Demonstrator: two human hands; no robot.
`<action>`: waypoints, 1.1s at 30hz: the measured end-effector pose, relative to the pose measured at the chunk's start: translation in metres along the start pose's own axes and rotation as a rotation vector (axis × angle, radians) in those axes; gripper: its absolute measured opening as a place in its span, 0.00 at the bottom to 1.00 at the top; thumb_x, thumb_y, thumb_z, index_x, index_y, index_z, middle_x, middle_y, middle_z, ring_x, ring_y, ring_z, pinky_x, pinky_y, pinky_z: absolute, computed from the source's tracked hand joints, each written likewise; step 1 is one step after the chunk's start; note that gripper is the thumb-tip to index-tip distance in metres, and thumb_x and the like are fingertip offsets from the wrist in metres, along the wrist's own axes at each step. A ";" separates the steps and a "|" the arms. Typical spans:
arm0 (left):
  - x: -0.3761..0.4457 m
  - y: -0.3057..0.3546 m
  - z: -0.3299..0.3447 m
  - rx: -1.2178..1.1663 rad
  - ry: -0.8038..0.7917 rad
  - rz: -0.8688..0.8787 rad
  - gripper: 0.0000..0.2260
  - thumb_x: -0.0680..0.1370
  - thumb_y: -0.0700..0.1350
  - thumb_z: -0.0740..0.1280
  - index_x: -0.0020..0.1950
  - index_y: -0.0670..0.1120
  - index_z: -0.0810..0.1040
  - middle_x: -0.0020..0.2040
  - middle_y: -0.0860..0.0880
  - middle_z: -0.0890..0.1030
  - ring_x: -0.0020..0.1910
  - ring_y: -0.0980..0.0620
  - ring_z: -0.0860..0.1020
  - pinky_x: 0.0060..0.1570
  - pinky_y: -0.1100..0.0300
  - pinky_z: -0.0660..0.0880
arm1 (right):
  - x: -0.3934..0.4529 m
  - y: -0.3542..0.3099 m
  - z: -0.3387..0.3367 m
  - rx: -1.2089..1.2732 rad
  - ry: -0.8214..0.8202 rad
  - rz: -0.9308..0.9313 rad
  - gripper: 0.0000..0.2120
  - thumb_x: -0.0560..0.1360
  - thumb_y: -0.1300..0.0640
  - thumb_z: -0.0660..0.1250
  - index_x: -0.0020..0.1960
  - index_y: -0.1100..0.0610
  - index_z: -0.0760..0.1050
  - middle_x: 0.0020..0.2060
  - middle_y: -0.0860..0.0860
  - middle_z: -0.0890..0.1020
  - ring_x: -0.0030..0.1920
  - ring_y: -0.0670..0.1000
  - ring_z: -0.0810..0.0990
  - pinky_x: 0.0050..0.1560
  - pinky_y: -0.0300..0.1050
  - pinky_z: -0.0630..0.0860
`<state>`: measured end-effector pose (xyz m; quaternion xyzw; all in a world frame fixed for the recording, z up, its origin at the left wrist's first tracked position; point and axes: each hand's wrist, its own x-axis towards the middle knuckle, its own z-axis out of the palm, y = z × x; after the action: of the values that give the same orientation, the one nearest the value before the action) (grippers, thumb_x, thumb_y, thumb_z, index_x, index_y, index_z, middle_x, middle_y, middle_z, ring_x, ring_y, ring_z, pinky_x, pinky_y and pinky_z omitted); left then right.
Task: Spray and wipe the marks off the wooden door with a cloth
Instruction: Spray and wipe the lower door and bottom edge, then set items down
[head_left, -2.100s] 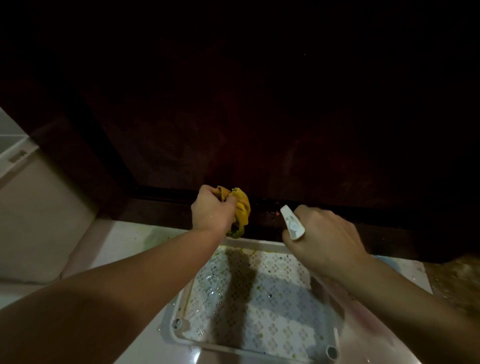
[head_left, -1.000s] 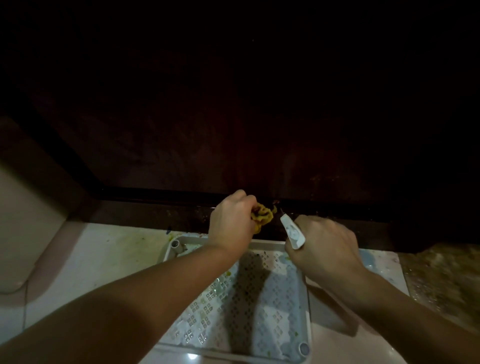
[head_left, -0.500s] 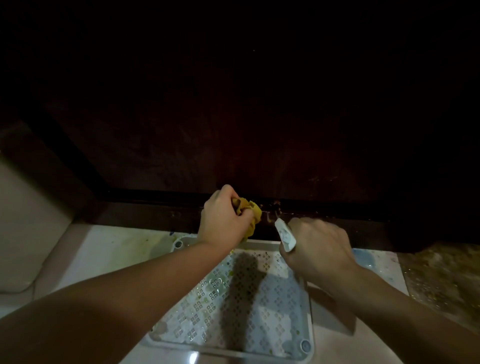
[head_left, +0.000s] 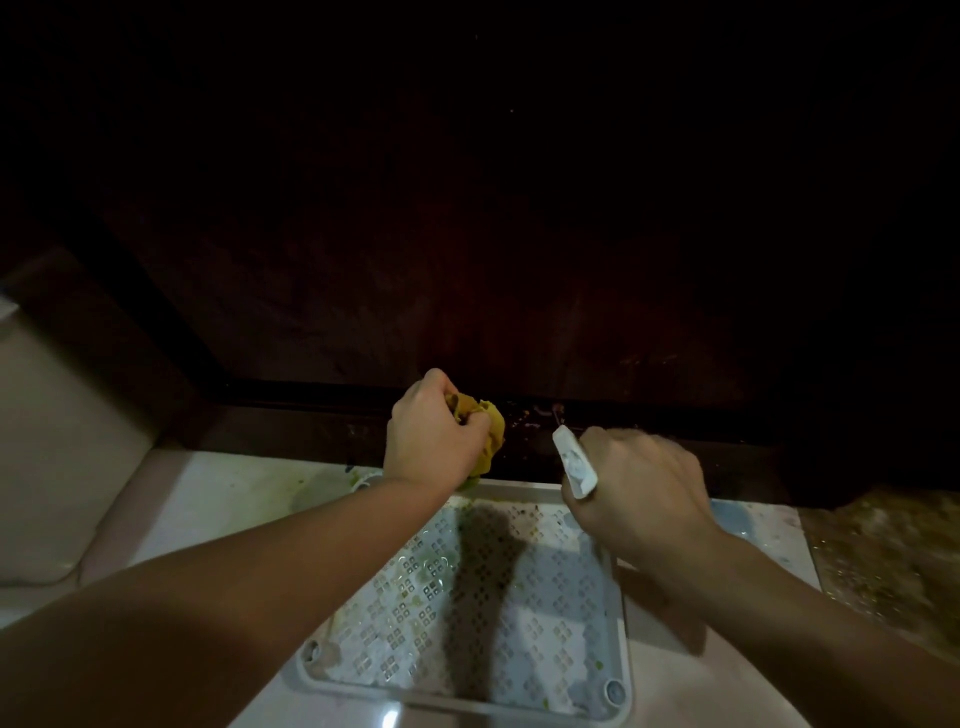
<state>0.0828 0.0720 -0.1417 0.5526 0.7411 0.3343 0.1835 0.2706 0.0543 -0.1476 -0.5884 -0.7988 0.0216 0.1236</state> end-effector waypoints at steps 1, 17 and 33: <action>0.000 -0.002 -0.002 0.005 0.005 -0.008 0.08 0.72 0.45 0.69 0.41 0.49 0.69 0.40 0.49 0.75 0.38 0.49 0.76 0.39 0.49 0.77 | 0.000 0.000 -0.001 0.011 0.001 0.018 0.10 0.73 0.46 0.63 0.40 0.48 0.64 0.32 0.44 0.69 0.33 0.48 0.67 0.33 0.43 0.58; 0.000 0.019 0.037 -0.087 0.117 -0.159 0.02 0.76 0.44 0.70 0.43 0.48 0.80 0.39 0.50 0.76 0.38 0.55 0.71 0.40 0.60 0.70 | -0.004 0.001 0.008 0.105 -0.069 0.043 0.09 0.73 0.46 0.64 0.46 0.49 0.67 0.38 0.45 0.72 0.37 0.48 0.72 0.37 0.44 0.67; -0.026 -0.001 0.050 0.084 -0.252 0.157 0.11 0.70 0.41 0.71 0.37 0.52 0.69 0.40 0.52 0.74 0.38 0.53 0.74 0.34 0.62 0.67 | -0.013 0.029 -0.001 0.080 -0.080 0.121 0.13 0.71 0.42 0.68 0.44 0.48 0.66 0.34 0.43 0.73 0.33 0.47 0.69 0.30 0.42 0.58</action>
<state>0.1224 0.0614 -0.1805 0.6539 0.6798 0.2442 0.2252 0.3014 0.0506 -0.1542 -0.6290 -0.7645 0.0842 0.1136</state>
